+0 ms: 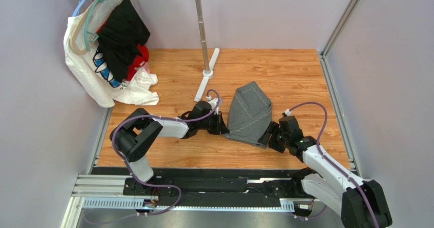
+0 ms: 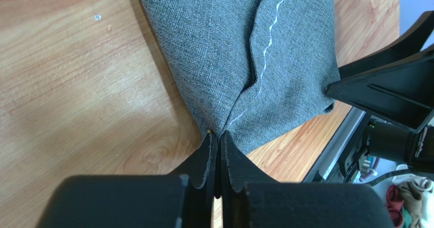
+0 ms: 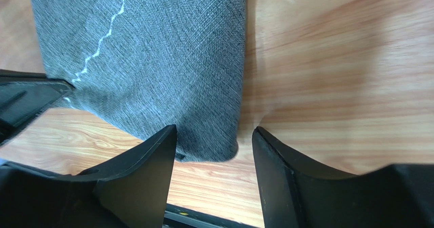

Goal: Fold the napkin, place the utensils inside, and roll it up
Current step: Roll the napkin with the utensil

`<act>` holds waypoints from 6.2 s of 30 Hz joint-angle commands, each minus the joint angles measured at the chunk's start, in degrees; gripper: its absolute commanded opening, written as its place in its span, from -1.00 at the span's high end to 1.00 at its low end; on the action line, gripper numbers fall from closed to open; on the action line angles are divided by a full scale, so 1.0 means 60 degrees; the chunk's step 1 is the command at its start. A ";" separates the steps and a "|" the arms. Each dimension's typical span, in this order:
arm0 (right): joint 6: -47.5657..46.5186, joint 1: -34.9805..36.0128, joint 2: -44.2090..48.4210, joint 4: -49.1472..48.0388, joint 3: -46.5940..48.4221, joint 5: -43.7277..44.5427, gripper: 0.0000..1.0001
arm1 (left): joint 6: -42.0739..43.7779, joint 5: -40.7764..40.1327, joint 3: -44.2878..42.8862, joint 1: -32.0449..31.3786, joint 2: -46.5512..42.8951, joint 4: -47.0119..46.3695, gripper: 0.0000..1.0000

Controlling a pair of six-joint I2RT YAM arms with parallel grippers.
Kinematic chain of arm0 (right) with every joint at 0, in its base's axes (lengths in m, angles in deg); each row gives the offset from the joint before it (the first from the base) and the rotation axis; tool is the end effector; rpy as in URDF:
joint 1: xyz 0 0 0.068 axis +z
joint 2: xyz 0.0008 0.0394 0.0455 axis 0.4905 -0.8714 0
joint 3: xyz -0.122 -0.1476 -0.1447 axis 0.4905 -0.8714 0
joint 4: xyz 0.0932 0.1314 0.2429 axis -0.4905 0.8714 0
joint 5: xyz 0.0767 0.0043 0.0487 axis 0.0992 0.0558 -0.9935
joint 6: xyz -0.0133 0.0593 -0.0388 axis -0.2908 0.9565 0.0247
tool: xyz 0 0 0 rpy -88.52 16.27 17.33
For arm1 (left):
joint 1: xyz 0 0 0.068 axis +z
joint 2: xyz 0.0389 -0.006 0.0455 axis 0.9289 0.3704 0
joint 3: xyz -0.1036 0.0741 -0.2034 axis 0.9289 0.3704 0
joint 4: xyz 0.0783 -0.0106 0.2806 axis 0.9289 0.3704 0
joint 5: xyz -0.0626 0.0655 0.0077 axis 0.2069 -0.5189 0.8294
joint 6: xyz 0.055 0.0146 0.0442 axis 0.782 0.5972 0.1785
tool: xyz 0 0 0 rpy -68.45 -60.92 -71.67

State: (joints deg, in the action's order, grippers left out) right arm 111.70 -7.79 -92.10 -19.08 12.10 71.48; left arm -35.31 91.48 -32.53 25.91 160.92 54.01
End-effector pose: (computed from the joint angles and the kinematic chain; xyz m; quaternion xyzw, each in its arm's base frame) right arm 0.2061 0.0883 0.0877 0.1721 0.9352 0.2078 0.2293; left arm 0.2488 -0.2545 0.0591 0.0929 0.8773 -0.4109 0.2300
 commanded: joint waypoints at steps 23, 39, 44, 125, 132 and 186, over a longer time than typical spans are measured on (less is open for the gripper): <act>-0.5164 0.6346 -0.1298 -0.2084 0.2392 0.4673 -0.22 | 0.0863 0.2227 -0.2003 0.1491 0.0059 0.5698 1.00; -0.6075 0.7623 -0.4083 -0.3433 0.2553 0.4190 -0.15 | 0.1624 0.2740 -0.2824 0.1843 0.0791 0.7237 1.00; -0.5827 0.7667 -0.4858 -0.3360 0.2729 0.4671 -0.15 | 0.1830 0.3003 -0.3117 0.1975 0.0997 0.7573 1.00; -0.6236 0.2175 -0.8537 -0.0723 0.5381 -0.7177 1.00 | 0.5243 0.1437 0.2303 -0.0632 -0.3134 -0.1567 -0.32; -0.6294 0.2145 -0.8640 -0.0752 0.5366 -0.7294 1.00 | 0.5375 0.0705 0.2302 -0.0851 -0.2928 -0.1784 -0.32; -0.4597 -0.0107 -0.6885 -0.0943 0.4766 -0.7955 -0.21 | 0.5039 -0.0952 0.0604 -0.2185 -0.1083 0.2769 1.00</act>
State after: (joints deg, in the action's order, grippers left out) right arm 79.68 -3.84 -139.42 -22.38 42.33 20.14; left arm -3.47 82.11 -28.48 13.25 152.41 62.34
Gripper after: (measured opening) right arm 0.589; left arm 0.030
